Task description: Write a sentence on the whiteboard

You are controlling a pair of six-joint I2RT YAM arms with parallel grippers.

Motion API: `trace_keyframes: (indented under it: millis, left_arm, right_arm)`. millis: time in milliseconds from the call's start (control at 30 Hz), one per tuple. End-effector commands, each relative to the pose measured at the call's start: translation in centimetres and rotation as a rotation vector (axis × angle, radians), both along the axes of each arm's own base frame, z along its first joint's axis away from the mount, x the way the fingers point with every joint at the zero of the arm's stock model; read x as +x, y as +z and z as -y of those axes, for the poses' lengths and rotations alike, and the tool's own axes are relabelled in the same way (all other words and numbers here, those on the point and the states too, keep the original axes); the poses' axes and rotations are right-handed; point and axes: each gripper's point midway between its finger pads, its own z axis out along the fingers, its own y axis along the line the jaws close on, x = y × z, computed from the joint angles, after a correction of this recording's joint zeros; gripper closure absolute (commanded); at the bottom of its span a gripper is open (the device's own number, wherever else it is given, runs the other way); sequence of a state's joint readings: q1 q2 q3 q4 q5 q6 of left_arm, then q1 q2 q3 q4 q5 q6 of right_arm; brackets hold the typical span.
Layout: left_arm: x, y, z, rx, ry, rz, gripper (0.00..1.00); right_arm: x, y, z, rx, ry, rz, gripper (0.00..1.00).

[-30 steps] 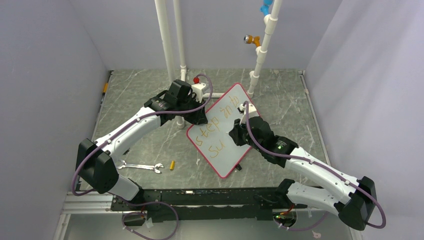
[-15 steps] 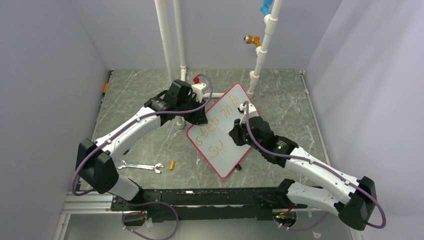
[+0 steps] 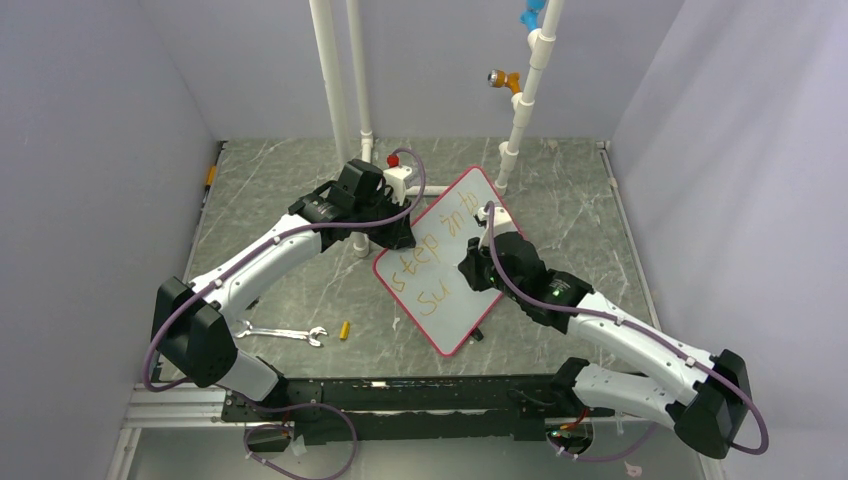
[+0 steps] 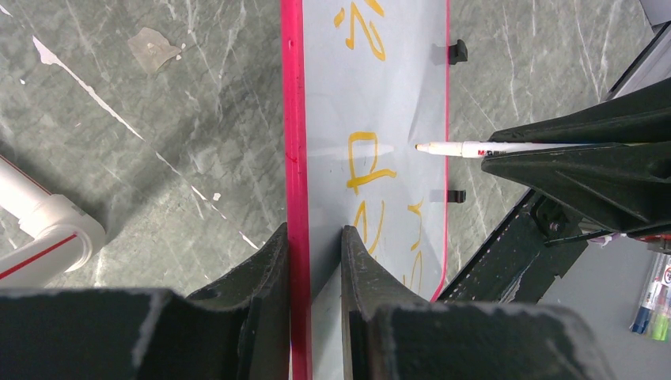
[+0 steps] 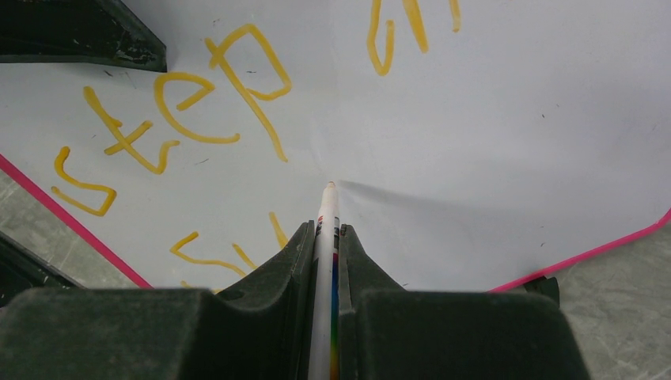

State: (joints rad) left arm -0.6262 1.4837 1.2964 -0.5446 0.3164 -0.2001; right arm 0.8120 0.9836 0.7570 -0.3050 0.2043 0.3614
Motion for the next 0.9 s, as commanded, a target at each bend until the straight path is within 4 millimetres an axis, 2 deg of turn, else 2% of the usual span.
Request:
trace_keyframes:
  millis: [0, 233, 500, 867]
  left_arm:
    - [1.9, 0.8, -1.6, 0.100, 0.018, 0.143, 1.00]
    - [1.9, 0.7, -1.5, 0.101, 0.013, 0.141, 1.00]
    - [1.8, 0.8, -1.5, 0.101, 0.015, 0.143, 1.00]
    - [1.8, 1.0, -1.6, 0.101, 0.016, 0.147, 1.00]
  right_arm:
    - [1.1, 1.6, -0.2, 0.029, -0.027, 0.046, 1.00]
    - [1.4, 1.7, -0.1, 0.034, -0.035, 0.051, 1.00]
    - [1.7, 1.7, -0.9, 0.041, -0.015, 0.041, 1.00]
    - [0.2, 0.3, -2.0, 0.056, 0.080, -0.010, 1.00]
